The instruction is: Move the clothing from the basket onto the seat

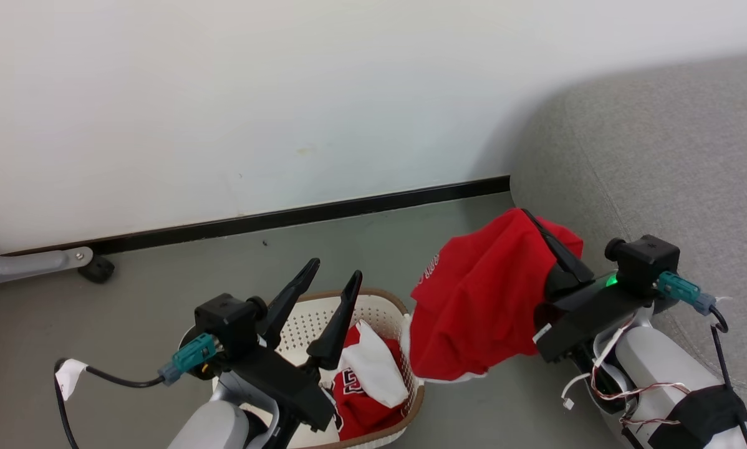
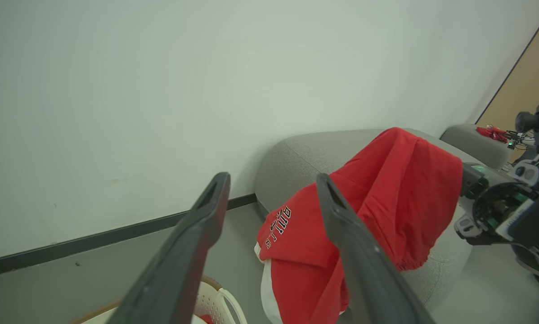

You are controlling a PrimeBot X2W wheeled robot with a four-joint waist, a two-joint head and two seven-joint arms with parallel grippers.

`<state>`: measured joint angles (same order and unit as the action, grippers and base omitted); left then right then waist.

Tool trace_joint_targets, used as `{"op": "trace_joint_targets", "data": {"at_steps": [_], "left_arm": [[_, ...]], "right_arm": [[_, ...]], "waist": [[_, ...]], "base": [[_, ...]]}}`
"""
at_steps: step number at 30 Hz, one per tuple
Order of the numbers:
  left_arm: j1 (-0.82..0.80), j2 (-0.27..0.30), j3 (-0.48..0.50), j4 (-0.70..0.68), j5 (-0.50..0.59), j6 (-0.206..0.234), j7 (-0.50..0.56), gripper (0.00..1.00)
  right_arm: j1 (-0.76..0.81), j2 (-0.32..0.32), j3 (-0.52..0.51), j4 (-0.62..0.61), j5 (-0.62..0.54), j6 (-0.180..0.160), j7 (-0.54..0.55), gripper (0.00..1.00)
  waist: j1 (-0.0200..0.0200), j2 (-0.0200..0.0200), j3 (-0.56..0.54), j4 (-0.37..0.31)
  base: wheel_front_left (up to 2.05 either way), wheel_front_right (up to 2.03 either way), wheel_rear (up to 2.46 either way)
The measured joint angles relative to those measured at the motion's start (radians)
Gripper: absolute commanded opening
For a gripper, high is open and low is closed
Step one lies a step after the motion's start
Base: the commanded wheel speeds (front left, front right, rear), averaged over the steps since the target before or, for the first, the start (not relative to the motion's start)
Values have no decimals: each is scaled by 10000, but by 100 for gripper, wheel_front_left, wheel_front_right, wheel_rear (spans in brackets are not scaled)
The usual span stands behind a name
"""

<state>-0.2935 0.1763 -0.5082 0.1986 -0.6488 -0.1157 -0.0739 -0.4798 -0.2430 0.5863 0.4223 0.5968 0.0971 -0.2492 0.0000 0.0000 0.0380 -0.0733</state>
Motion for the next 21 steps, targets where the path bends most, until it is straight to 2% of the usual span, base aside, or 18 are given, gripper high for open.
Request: {"op": "trace_joint_targets", "data": {"at_steps": [21], "left_arm": [[177,284,-245,-500,276,-73,-332,100]], "right_arm": [[1097,-612,-1436,-2418,-1045,-546,-2,0]], "waist": [[0,0,183,-1822]], "base": [[0,0,0]]}}
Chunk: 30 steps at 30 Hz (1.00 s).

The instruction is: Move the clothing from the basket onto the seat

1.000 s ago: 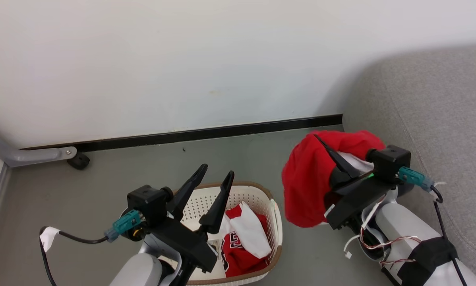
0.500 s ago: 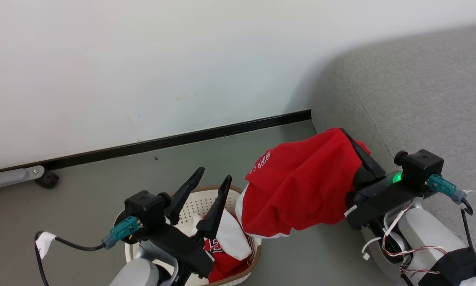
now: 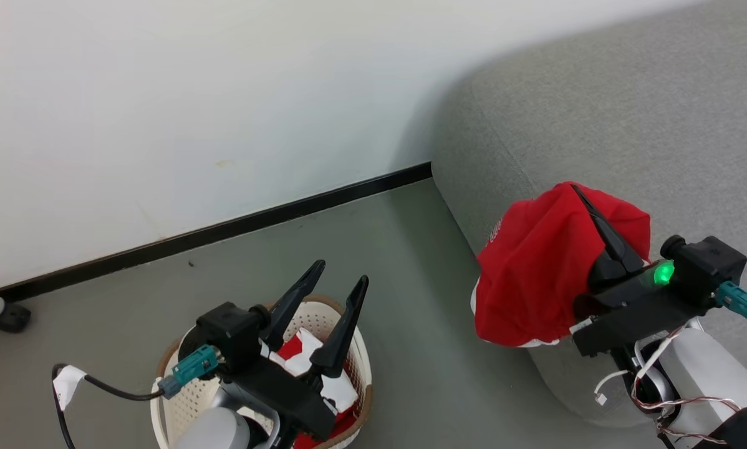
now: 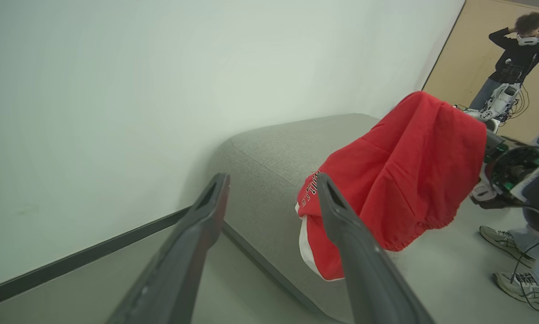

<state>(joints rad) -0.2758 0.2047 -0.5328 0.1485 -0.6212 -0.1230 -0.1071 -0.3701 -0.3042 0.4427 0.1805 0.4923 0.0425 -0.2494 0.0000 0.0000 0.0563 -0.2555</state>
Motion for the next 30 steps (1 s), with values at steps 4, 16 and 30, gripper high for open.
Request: {"op": "trace_joint_targets", "data": {"at_steps": [4,16,30], "left_arm": [[0,86,-42,-54,21,0,-8,100],[-3,198,-278,-311,132,-2,-17,100],[-254,305,-362,-343,163,-4,-6,100]], "right_arm": [[172,-6,-184,-265,-2,-86,0,0],[578,-27,-723,-949,-355,-161,0,0],[866,-17,-1461,-1425,-548,-245,0,0]], "waist": [[0,0,44,-272],[0,0,347,-1247],[1,0,762,-1735]], "base": [[0,0,0],[0,0,0],[0,0,0]]}}
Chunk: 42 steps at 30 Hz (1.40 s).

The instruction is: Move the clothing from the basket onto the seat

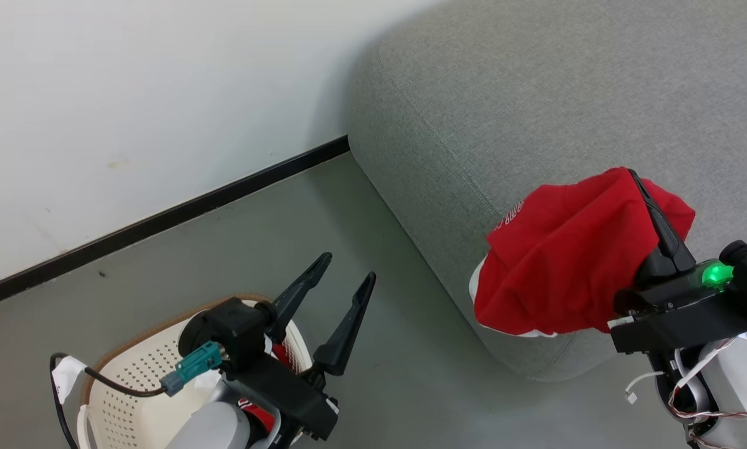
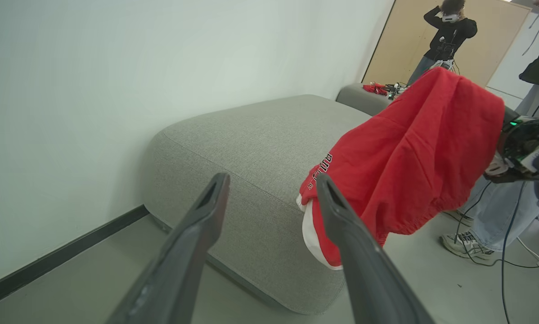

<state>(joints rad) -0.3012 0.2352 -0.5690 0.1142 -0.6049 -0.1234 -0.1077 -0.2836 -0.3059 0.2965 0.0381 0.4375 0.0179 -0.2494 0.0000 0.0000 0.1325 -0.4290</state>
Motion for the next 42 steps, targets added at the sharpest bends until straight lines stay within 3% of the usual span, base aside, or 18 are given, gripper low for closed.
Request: {"op": "trace_joint_targets", "data": {"at_steps": [13,23,42], "left_arm": [[-7,119,-2,29,-2,0,-13,100],[-13,230,-56,-169,-2,0,-12,100],[-500,901,86,-1026,174,0,481,100]], "right_arm": [[134,167,-192,-224,-295,4,-2,0],[-35,151,-616,-301,-422,267,-2,0],[-2351,-815,-2295,90,-420,631,-75,0]], "waist": [[0,0,57,-115],[0,1,263,-197],[0,0,1523,-160]], "base": [[0,0,0],[0,0,0],[0,0,0]]}}
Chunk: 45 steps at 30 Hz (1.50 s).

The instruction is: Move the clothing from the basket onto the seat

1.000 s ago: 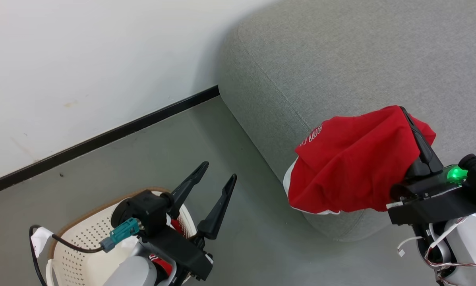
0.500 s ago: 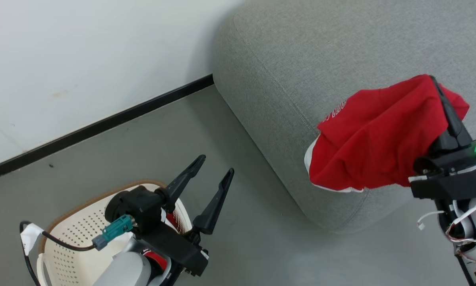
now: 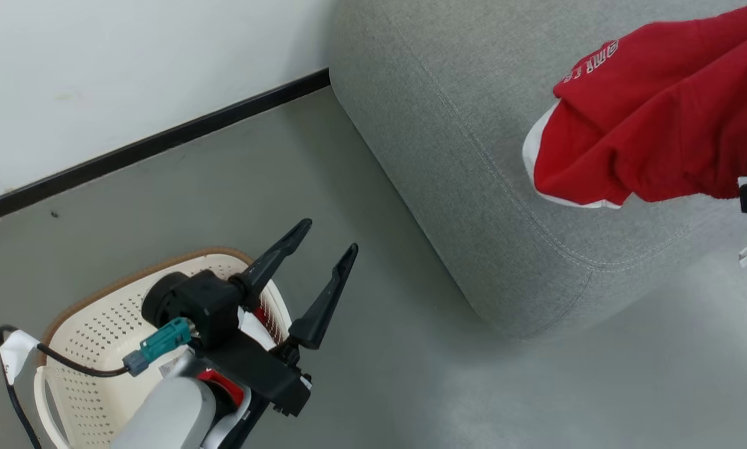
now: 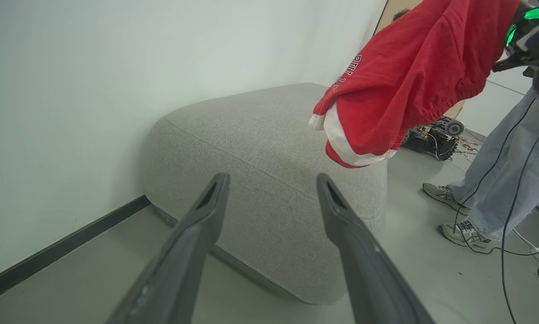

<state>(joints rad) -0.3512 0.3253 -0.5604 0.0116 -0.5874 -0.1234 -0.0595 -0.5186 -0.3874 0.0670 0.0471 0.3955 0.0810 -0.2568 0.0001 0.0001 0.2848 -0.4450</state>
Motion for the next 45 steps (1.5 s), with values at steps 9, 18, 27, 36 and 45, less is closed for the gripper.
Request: {"op": "trace_joint_targets", "data": {"at_steps": [9,18,27,36,45], "left_arm": [[-591,282,82,-460,159,0,408,100],[-934,424,92,-694,182,0,616,100],[-1253,560,75,-1043,182,0,915,100],[-1721,656,96,-1277,182,0,1116,100],[-1849,909,370,-1361,178,0,1149,100]], "right_arm": [[-1197,-437,-951,1227,631,205,0,0],[-2169,-917,-1423,2347,826,307,0,0],[-3581,-1373,-1515,3498,1078,355,0,0],[-5077,-1772,-1682,4805,1116,414,-2,0],[-5228,-1599,-1457,5929,907,416,-2,0]], "waist": [[0,1,960,223],[0,1,1668,551],[1,0,2417,934],[0,0,3125,1315],[0,0,3708,1672]], "base": [[0,0,0],[0,0,0],[0,0,0],[0,0,0],[0,0,0]]}}
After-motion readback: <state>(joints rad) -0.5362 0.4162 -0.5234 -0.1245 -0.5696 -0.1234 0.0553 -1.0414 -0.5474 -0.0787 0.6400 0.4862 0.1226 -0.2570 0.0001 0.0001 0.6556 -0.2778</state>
